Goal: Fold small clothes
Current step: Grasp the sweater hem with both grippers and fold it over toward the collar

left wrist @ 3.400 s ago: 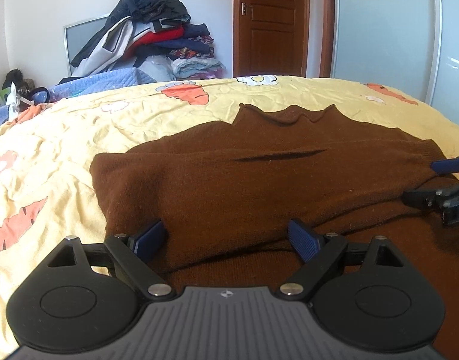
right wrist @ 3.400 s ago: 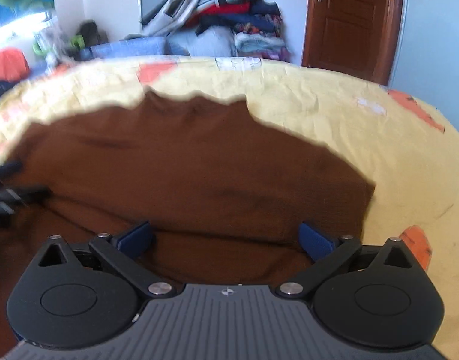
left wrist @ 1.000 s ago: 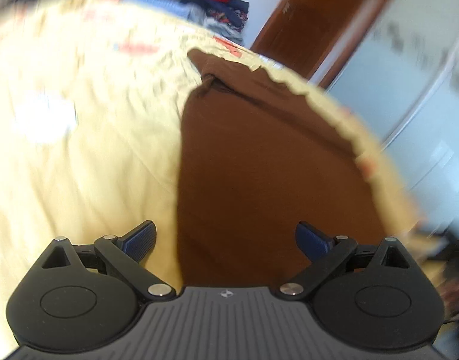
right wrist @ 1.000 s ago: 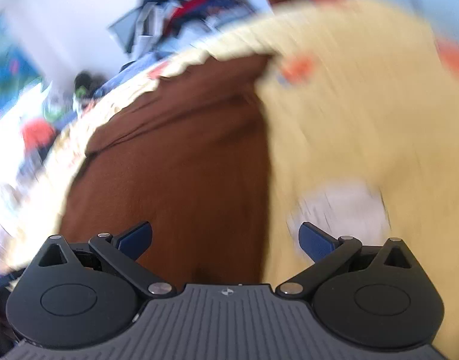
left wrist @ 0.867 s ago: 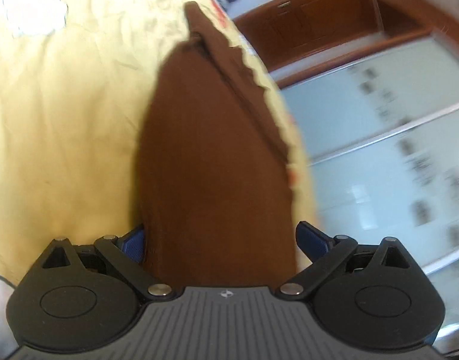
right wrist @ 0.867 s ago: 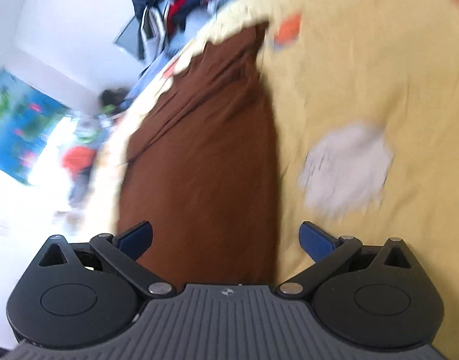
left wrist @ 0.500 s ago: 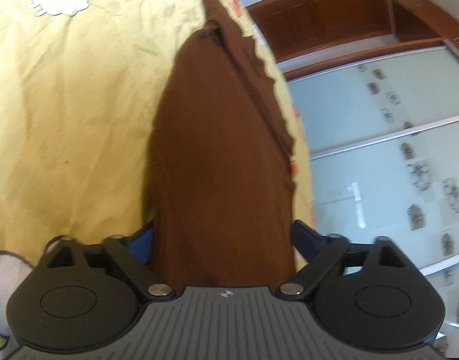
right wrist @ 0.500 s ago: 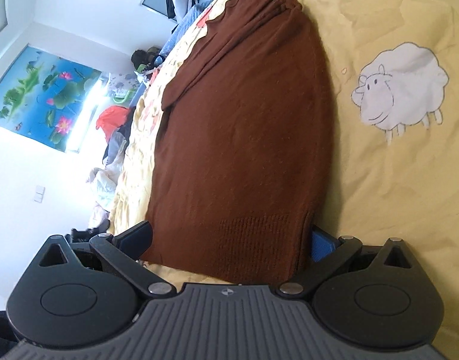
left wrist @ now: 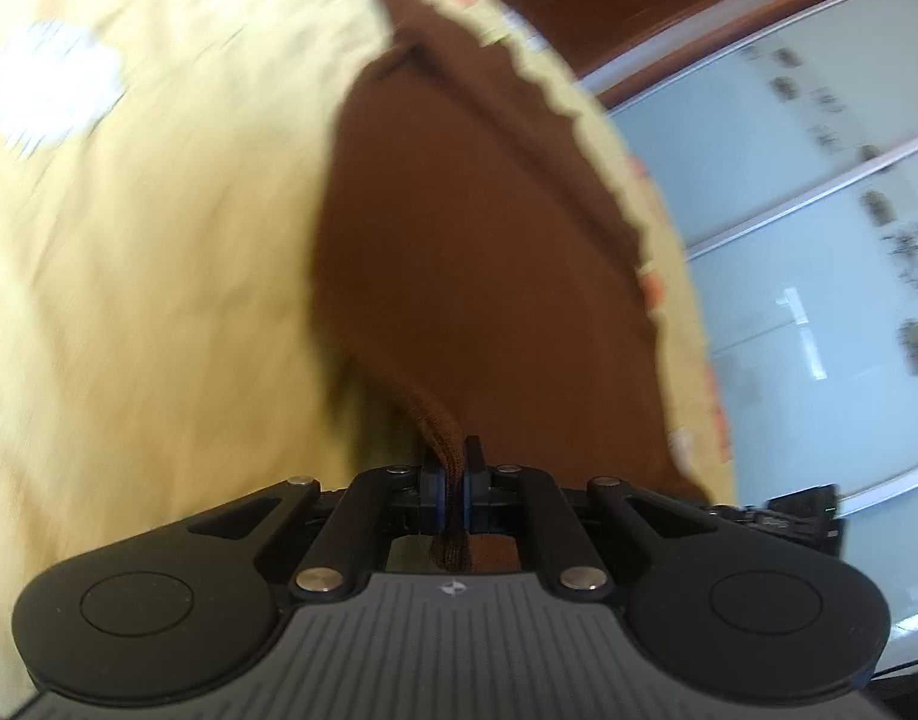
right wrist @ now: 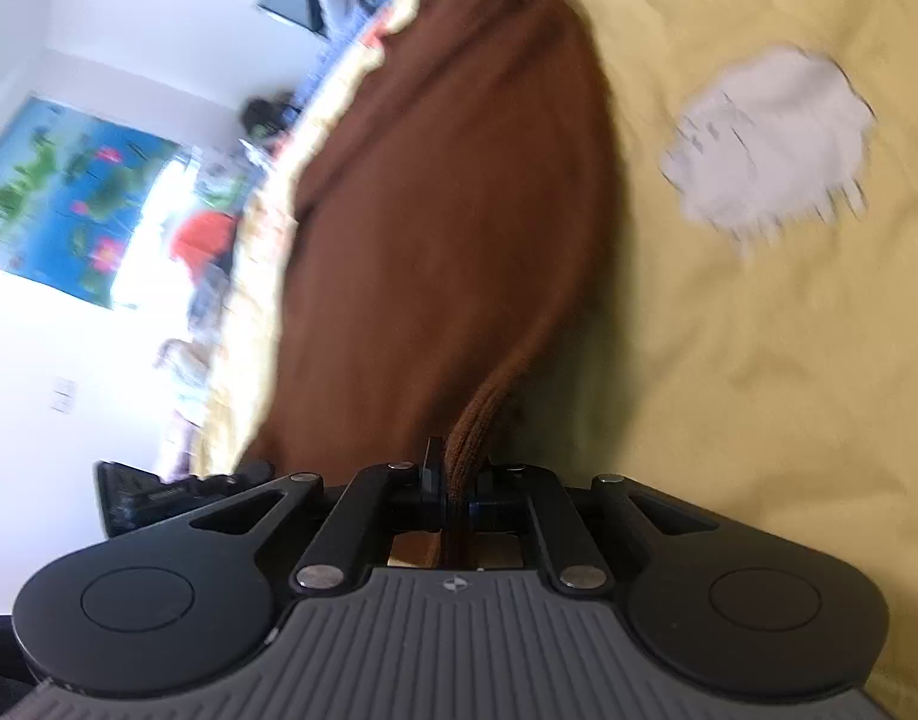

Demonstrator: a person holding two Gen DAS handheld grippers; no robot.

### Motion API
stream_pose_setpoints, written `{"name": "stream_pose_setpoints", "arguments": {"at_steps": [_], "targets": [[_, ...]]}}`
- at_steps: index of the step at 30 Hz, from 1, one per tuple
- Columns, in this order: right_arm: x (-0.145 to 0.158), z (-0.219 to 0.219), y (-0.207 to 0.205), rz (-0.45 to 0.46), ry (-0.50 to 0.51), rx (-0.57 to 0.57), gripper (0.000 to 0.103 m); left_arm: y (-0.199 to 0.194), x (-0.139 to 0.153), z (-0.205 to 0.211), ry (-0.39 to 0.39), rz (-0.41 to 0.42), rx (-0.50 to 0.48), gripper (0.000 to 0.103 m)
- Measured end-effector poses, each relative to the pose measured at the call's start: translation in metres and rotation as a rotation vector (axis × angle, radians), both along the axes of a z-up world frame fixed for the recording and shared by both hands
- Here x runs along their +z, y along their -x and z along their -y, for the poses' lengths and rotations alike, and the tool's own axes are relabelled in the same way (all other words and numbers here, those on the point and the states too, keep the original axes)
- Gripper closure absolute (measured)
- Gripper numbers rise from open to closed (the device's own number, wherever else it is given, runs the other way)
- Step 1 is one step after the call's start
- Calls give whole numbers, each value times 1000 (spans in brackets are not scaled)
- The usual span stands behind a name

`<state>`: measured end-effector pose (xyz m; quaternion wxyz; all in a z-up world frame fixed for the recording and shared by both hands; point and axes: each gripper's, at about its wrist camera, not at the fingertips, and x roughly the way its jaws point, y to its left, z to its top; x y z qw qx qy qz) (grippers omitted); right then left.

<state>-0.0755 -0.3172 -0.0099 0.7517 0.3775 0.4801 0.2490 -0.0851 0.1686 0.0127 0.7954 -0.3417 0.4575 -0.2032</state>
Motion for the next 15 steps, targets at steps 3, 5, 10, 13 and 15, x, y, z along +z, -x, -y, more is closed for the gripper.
{"name": "stream_pose_setpoints", "arguments": {"at_steps": [3, 5, 10, 13, 15], "targets": [[15, 5, -16, 55, -50, -26, 90, -29, 24, -6, 49, 102, 6, 99], [26, 10, -39, 103, -93, -45, 90, -60, 37, -9, 67, 163, 19, 99], [49, 26, -126, 226, -164, -114, 90, -164, 57, -6, 66, 257, 63, 99], [51, 42, -193, 240, -223, -171, 90, -233, 64, 6, 0, 283, 87, 99], [47, 43, -242, 232, -217, -211, 90, -277, 65, 12, -39, 277, 129, 99]]}}
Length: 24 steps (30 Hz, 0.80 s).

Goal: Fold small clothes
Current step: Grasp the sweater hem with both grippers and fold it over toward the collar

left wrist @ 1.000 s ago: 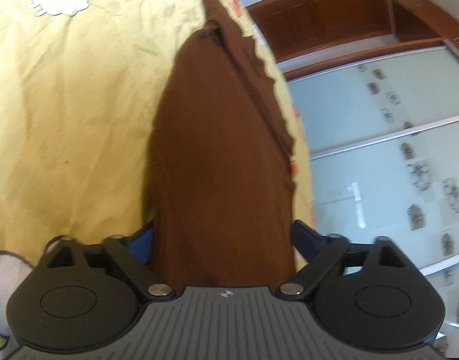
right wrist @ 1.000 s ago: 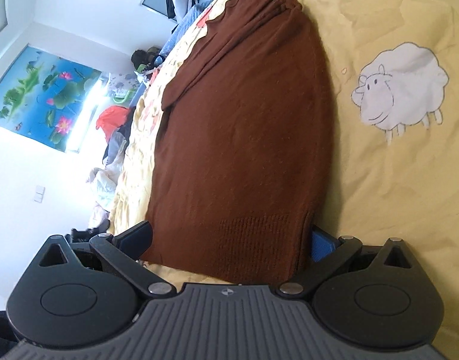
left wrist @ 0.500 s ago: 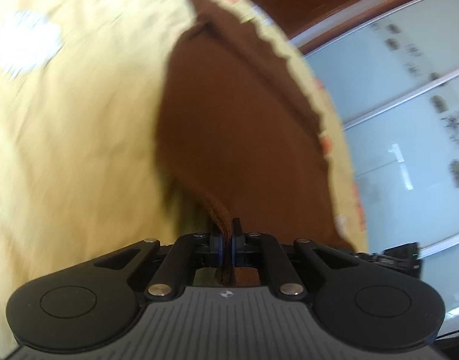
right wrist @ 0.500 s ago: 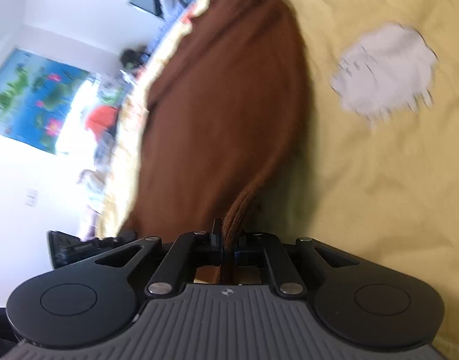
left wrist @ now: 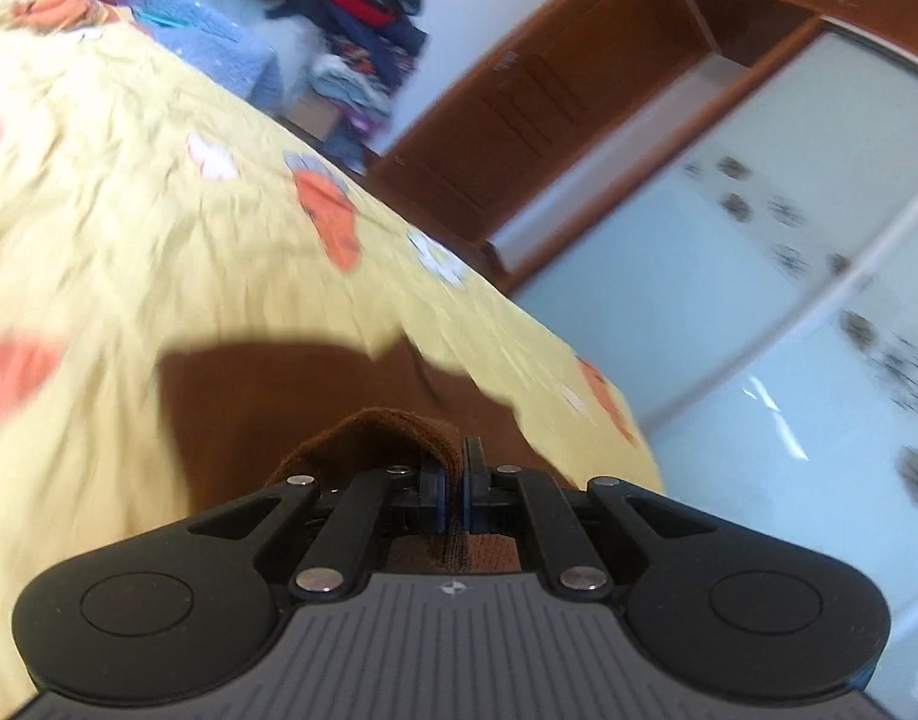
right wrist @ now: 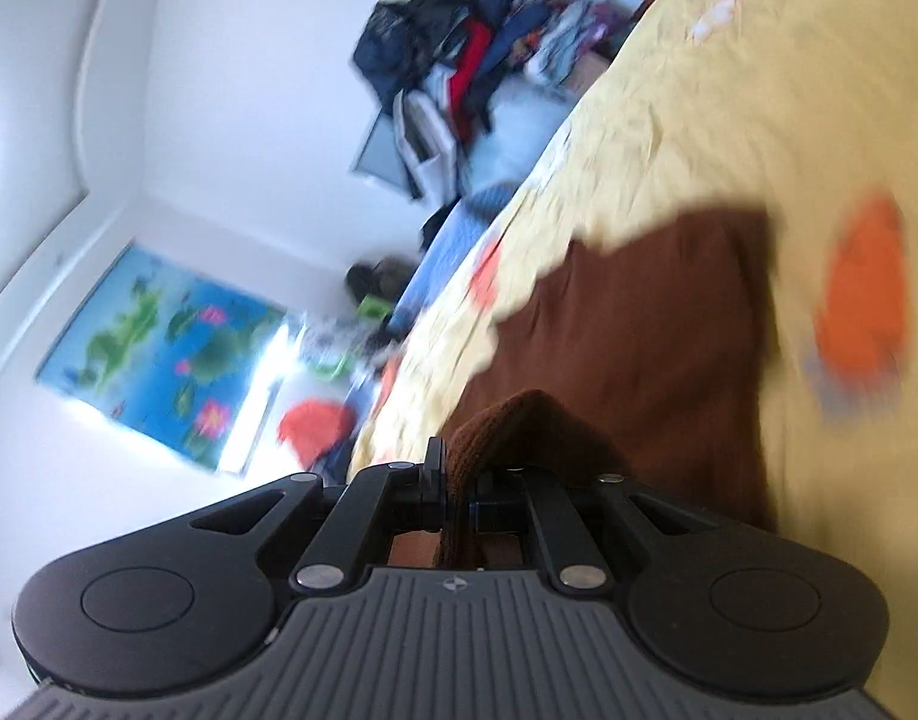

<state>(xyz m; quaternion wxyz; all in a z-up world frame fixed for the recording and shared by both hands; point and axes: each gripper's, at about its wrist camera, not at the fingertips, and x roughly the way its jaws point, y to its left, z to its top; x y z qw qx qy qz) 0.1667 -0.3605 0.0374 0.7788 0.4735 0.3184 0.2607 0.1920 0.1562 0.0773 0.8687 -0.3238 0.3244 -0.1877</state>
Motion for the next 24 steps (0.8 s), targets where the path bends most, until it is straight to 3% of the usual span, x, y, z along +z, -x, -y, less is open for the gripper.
{"name": "stream_pose_setpoints", "arguments": {"at_steps": [2, 4, 5, 6, 7, 9, 10, 11, 13, 15, 18, 21, 24], "targets": [[-8, 2, -47, -22, 2, -37, 90, -40, -6, 11, -103, 20, 63, 97], [-23, 4, -85, -45, -5, -112, 76, -72, -22, 24, -234, -78, 149, 93], [-33, 7, -96, -73, 4, -145, 61, -77, -30, 24, -245, -139, 188, 93], [-42, 11, -103, -112, 17, -188, 22, -75, -33, 22, -213, -144, 201, 93], [-47, 11, -105, -135, 32, -244, 7, -63, -35, 19, -168, -110, 203, 92], [-48, 10, -93, -78, 34, -252, 9, -31, -33, 14, -168, -30, 201, 87], [-47, 9, -85, -48, 37, -226, 9, -15, -29, 13, -199, -1, 206, 72], [-46, 9, -73, -28, 52, -198, 9, 3, -28, 11, -217, 23, 219, 47], [-44, 4, -50, -17, 101, -160, 9, 31, -26, 3, -229, 46, 254, 25], [-40, -1, -23, -21, 172, -139, 8, 60, -31, -5, -213, 18, 281, 25], [-42, -1, 22, -78, 263, -153, 6, 103, -49, -23, -73, -74, 325, 25], [-50, 3, 58, -108, 210, -183, 6, 136, -74, -23, 82, -151, 339, 25], [-49, -6, 83, -98, 214, -166, 3, 144, -81, -5, 122, -113, 334, 25]]}}
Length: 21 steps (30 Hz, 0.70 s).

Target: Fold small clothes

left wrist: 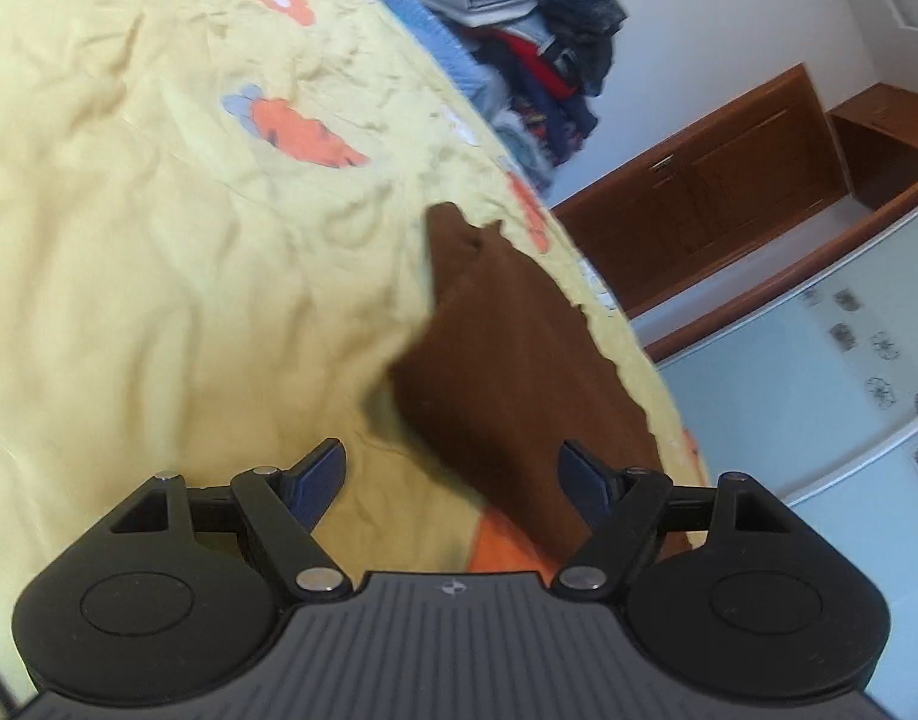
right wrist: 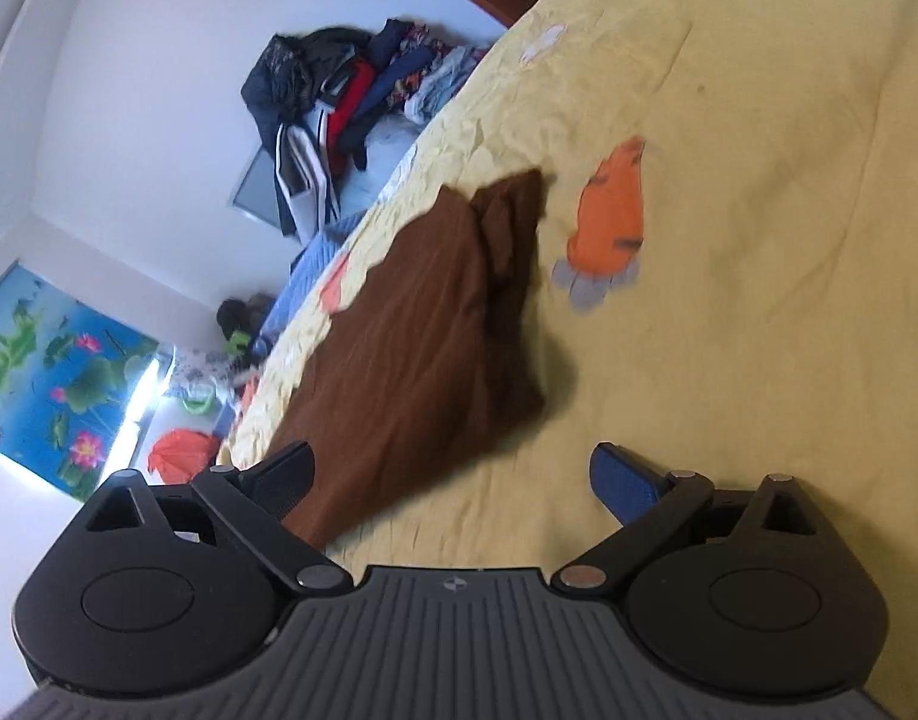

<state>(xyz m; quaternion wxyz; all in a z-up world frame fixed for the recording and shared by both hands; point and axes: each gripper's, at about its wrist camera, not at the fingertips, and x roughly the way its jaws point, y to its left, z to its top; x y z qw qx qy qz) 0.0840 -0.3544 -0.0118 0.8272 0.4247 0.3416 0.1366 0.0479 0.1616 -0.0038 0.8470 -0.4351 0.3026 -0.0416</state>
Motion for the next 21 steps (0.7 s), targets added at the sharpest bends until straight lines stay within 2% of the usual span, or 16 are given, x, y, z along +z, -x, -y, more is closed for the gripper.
{"name": "stream_pose_setpoints", "arguments": {"at_steps": [2, 5, 6, 7, 8, 9, 10, 11, 12, 14, 18, 21], "targets": [[3, -11, -9, 5, 28, 9, 0, -14, -3, 6, 12, 27, 4, 25], [4, -15, -30, 15, 23, 3, 0, -40, -2, 19, -110, 61, 36, 27], [5, -18, -40, 19, 38, -4, 0, -48, -1, 26, -163, 60, 42, 31], [4, -21, -49, 26, 49, -16, 3, -54, 1, 31, -215, 36, 54, 59], [4, -24, -58, 30, 59, -24, 7, -60, 1, 33, -252, -2, 65, 82], [2, -24, -63, 31, 63, -23, 22, -62, 1, 33, -251, -21, 66, 85], [-1, -23, -68, 9, 56, -25, 57, -63, 0, 29, -222, -31, 59, 90], [-9, -21, -76, -45, 30, -11, 78, -64, 0, 26, -199, -47, 53, 92], [-18, -18, -80, -76, 7, 0, 85, -62, 1, 23, -191, -53, 47, 93], [-23, -12, -75, -62, -36, -6, 86, -52, 10, 20, -192, -33, 36, 95], [-7, -13, -47, 0, -40, 27, 85, -23, 31, 19, -199, 43, -8, 95], [4, -13, -16, 32, -39, 81, 85, 11, 38, 11, -158, 54, -36, 95]]}}
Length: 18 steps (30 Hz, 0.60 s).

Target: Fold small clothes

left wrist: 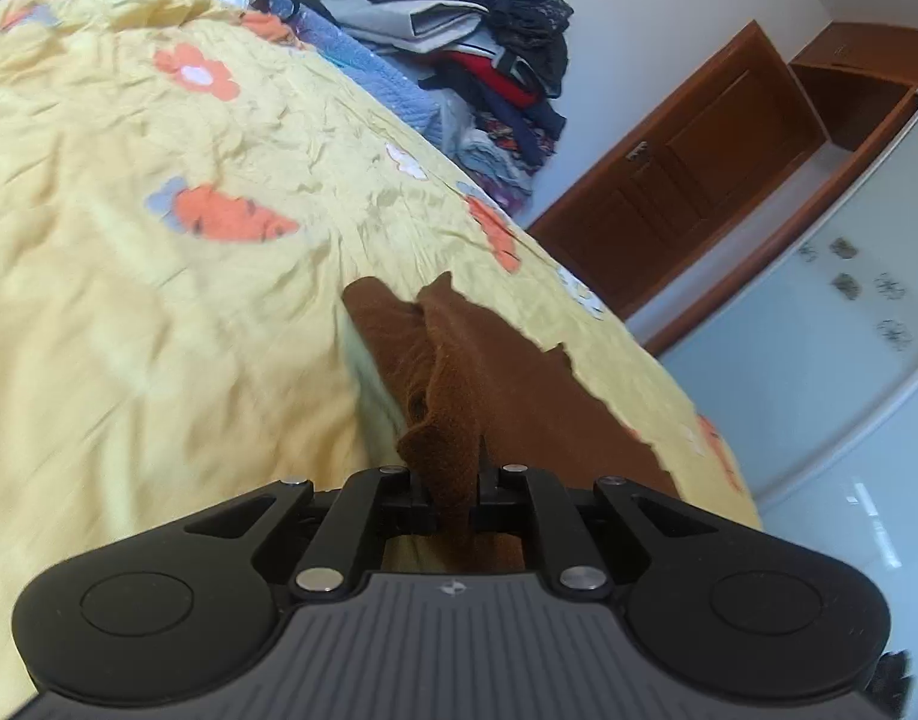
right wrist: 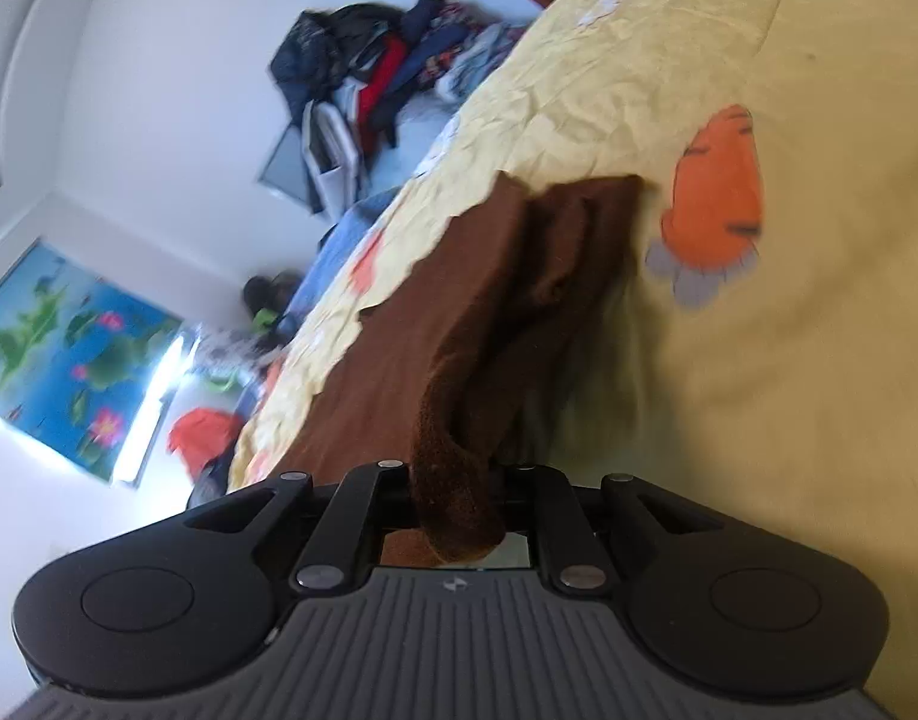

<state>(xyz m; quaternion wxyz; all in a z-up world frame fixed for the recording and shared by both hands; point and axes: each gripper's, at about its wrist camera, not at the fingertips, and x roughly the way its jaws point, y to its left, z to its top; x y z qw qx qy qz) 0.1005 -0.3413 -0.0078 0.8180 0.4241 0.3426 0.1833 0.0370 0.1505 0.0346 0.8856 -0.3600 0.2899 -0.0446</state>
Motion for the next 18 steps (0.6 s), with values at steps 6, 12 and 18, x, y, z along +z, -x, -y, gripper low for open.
{"name": "stream_pose_setpoints", "arguments": {"at_steps": [6, 12, 18], "targets": [[6, 13, 102, -27, 45, 98, 85, 107, -17, -9, 8, -100, -112, 94], [26, 27, 158, -64, 172, 91, 19, 135, -2, -39, -144, -75, -120, 81], [81, 35, 91, 129, 249, -5, 15, 48, 38, -27, -390, 30, -51, 52]]}}
